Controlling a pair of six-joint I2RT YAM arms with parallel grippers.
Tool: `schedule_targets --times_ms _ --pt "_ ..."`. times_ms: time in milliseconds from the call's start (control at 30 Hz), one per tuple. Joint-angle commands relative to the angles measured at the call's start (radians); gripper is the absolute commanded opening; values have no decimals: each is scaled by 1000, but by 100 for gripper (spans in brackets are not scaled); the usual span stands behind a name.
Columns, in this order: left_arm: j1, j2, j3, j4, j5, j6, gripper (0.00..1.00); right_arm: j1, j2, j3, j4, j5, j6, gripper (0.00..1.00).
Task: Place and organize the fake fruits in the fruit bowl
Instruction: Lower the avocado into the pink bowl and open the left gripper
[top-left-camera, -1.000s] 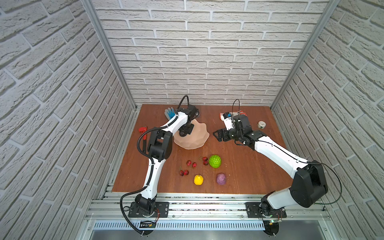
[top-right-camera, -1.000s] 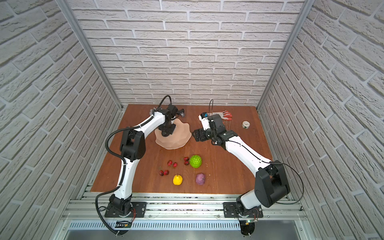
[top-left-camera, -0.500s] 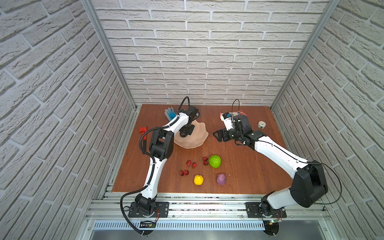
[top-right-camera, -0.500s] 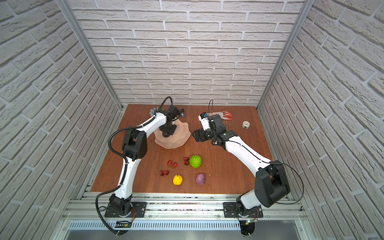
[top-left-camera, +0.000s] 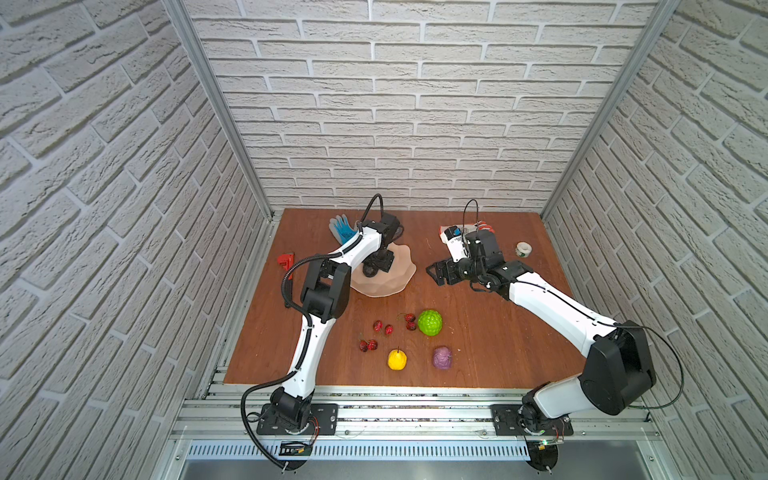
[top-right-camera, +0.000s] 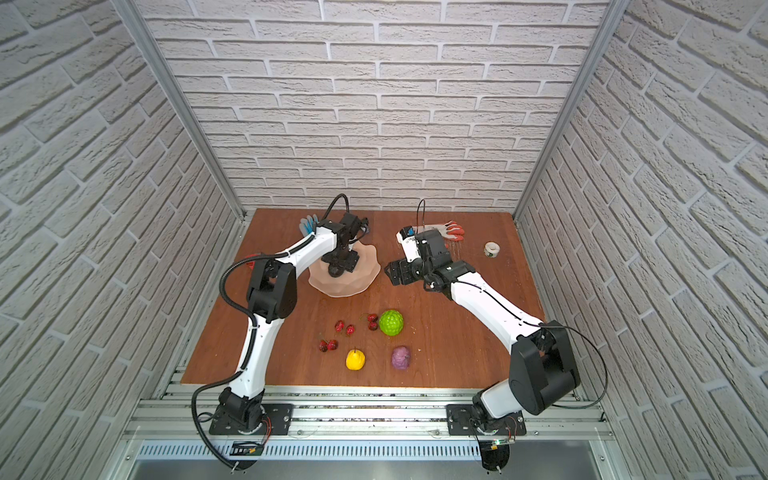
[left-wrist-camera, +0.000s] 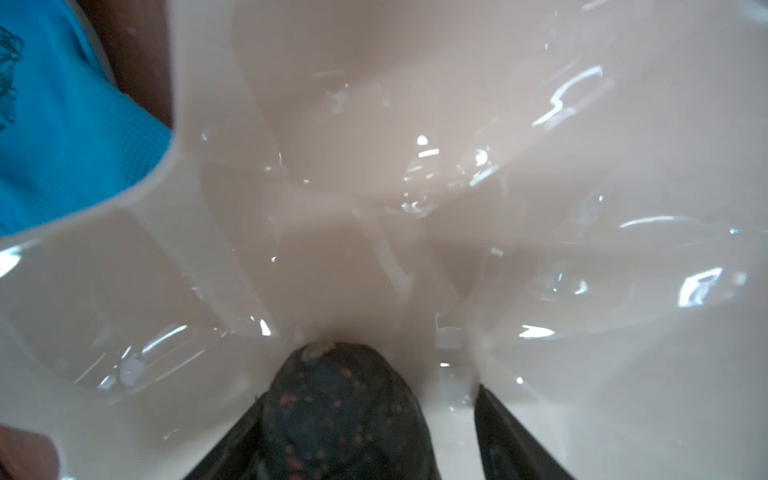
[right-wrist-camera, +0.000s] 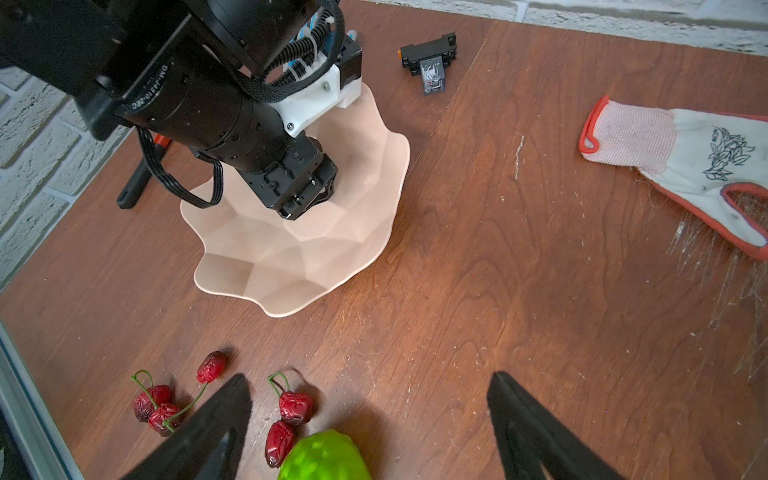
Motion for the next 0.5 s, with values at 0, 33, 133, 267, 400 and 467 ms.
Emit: schedule_targets --times_ms 0,33,133,267,400,467 --pt "-4 -59 -13 7 -3 -21 76 7 -25 8 19 -6 -9 92" --pt "-4 -66 -13 7 -4 -23 77 7 -25 9 15 -6 -12 92" --pt "-4 -94 -12 4 -13 -26 78 7 -16 28 -13 -5 -22 92" --pt "-4 -136 -13 -11 -36 -19 79 7 -7 51 -49 0 -25 92" --pt "-4 -191 -32 -21 -58 -6 80 8 1 76 -110 17 -19 91" --pt "-4 -231 -55 -17 -58 -7 80 13 4 88 -153 30 -21 91"
